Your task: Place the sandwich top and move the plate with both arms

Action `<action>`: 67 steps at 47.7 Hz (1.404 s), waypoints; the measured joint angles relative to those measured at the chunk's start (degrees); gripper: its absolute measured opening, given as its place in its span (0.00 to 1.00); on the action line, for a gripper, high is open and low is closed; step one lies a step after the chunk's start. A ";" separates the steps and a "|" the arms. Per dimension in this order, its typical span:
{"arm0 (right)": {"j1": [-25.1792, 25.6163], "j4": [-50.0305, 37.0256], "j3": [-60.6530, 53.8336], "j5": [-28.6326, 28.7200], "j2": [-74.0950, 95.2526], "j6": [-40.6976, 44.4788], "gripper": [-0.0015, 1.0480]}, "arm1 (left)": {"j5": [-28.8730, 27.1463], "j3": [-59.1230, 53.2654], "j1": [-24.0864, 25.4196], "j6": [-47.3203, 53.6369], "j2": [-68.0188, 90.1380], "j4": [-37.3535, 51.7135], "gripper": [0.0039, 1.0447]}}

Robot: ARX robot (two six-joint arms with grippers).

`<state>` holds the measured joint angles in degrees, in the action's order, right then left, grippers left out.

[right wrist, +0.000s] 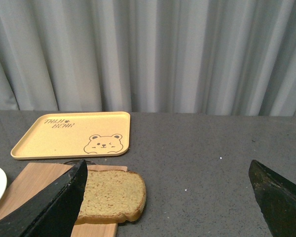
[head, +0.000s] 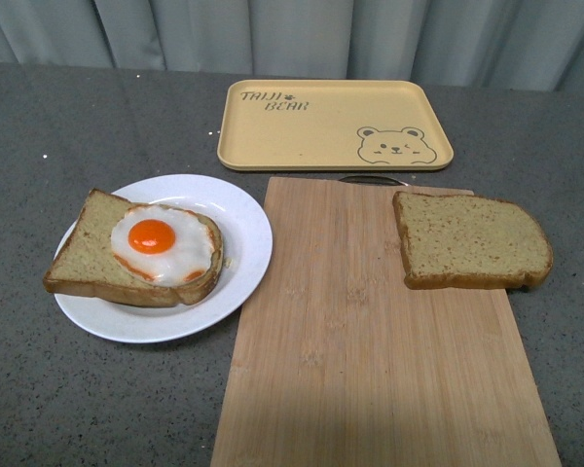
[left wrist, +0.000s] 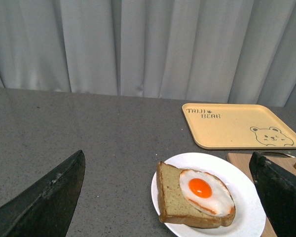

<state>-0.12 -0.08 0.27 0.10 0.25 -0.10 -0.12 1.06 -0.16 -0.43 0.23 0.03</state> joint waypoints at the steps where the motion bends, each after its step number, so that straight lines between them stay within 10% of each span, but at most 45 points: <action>1: -0.02 0.00 0.00 0.00 0.00 0.00 0.91 | 0.00 0.00 0.00 0.00 0.00 0.00 0.94; 44: -0.02 0.00 0.00 0.02 0.00 0.00 0.91 | 0.00 0.00 0.00 0.00 0.00 0.00 0.94; 48: -3.69 -2.99 0.76 -17.62 5.66 6.29 0.91 | 0.02 0.00 0.00 0.00 0.00 0.00 0.94; 52: -1.18 -8.74 1.57 -23.78 14.97 10.32 0.91 | 0.13 0.00 0.02 0.02 -0.02 0.00 0.94; 59: 9.88 -25.70 7.58 -9.57 44.57 11.10 0.91 | 0.13 0.00 0.02 0.00 -0.02 0.00 0.94; 67: 14.23 -24.96 16.76 1.92 66.82 8.31 0.91 | 0.11 0.00 0.02 0.00 -0.02 0.00 0.94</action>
<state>14.11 -25.04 17.04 2.02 67.07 8.21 -0.01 1.06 -0.14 -0.43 0.21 0.03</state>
